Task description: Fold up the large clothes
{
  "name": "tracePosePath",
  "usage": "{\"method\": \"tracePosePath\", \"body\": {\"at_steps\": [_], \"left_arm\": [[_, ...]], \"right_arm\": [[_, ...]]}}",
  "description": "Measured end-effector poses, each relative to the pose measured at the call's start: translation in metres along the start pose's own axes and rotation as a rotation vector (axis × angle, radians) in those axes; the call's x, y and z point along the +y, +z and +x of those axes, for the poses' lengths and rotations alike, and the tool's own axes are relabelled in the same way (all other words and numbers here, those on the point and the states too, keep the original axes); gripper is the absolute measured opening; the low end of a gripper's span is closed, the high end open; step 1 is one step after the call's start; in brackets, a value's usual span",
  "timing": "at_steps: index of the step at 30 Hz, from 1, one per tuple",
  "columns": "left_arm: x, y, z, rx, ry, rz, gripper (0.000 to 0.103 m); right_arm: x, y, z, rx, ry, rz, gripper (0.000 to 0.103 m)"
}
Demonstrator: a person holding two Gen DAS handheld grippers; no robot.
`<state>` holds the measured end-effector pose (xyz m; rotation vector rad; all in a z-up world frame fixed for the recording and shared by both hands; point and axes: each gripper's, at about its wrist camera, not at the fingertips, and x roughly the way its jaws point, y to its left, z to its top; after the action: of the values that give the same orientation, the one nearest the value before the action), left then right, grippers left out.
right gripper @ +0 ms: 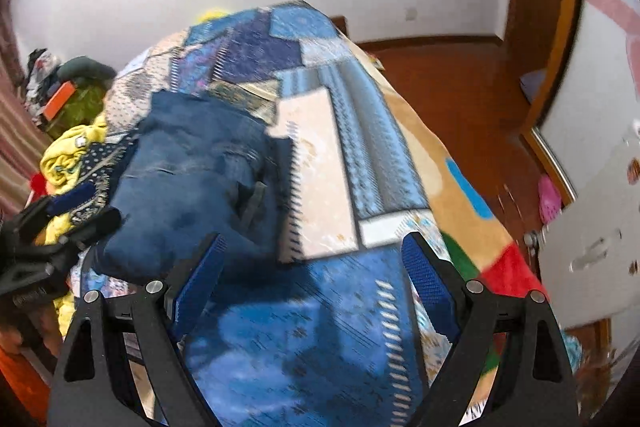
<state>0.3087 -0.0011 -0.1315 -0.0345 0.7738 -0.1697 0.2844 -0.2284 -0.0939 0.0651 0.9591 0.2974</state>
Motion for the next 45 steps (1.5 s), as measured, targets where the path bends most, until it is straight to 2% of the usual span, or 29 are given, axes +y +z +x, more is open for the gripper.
{"method": "tracePosePath", "body": {"at_steps": [4, 7, 10, 12, 14, 17, 19, 22, 26, 30, 34, 40, 45], "left_arm": [[0.047, -0.003, -0.005, 0.014, 0.100, -0.080, 0.091], [0.068, -0.012, 0.006, 0.070, 0.083, -0.148, 0.091], [0.074, -0.027, 0.024, 0.139, 0.067, -0.170, 0.091], [0.074, -0.039, 0.036, 0.173, 0.105, -0.139, 0.091], [0.073, -0.052, 0.042, 0.153, 0.123, -0.118, 0.097], [0.080, -0.060, 0.041, 0.126, 0.094, -0.151, 0.098], [0.085, -0.061, 0.042, 0.130, 0.079, -0.168, 0.098], [0.089, -0.058, 0.040, 0.139, 0.071, -0.175, 0.098], [0.091, -0.043, 0.031, 0.101, 0.177, -0.117, 0.098], [0.102, -0.019, 0.028, 0.060, 0.215, -0.082, 0.098], [0.113, 0.009, 0.035, 0.037, 0.224, -0.076, 0.098], [0.115, 0.043, 0.073, 0.057, 0.181, -0.043, 0.098], [0.113, 0.059, 0.128, 0.140, 0.145, -0.044, 0.098]], "right_arm": [[0.029, 0.011, 0.013, -0.011, 0.037, -0.071, 0.087], [0.047, 0.014, 0.033, 0.017, 0.071, -0.121, 0.087], [0.056, 0.009, 0.060, 0.080, 0.076, -0.166, 0.087], [0.051, 0.004, 0.077, 0.126, 0.052, -0.173, 0.087], [0.038, -0.001, 0.087, 0.149, 0.070, -0.149, 0.087], [0.012, -0.007, 0.091, 0.162, 0.117, -0.093, 0.089], [-0.004, -0.009, 0.088, 0.152, 0.081, -0.078, 0.090], [-0.013, -0.008, 0.083, 0.159, 0.083, -0.079, 0.092], [-0.003, 0.000, 0.072, 0.133, 0.031, -0.148, 0.092], [0.011, 0.022, 0.060, 0.044, -0.031, -0.215, 0.094], [0.019, 0.052, 0.064, 0.006, -0.005, -0.231, 0.094], [0.042, 0.079, 0.095, 0.037, 0.070, -0.269, 0.094], [0.058, 0.088, 0.140, 0.146, 0.133, -0.308, 0.094]]}}
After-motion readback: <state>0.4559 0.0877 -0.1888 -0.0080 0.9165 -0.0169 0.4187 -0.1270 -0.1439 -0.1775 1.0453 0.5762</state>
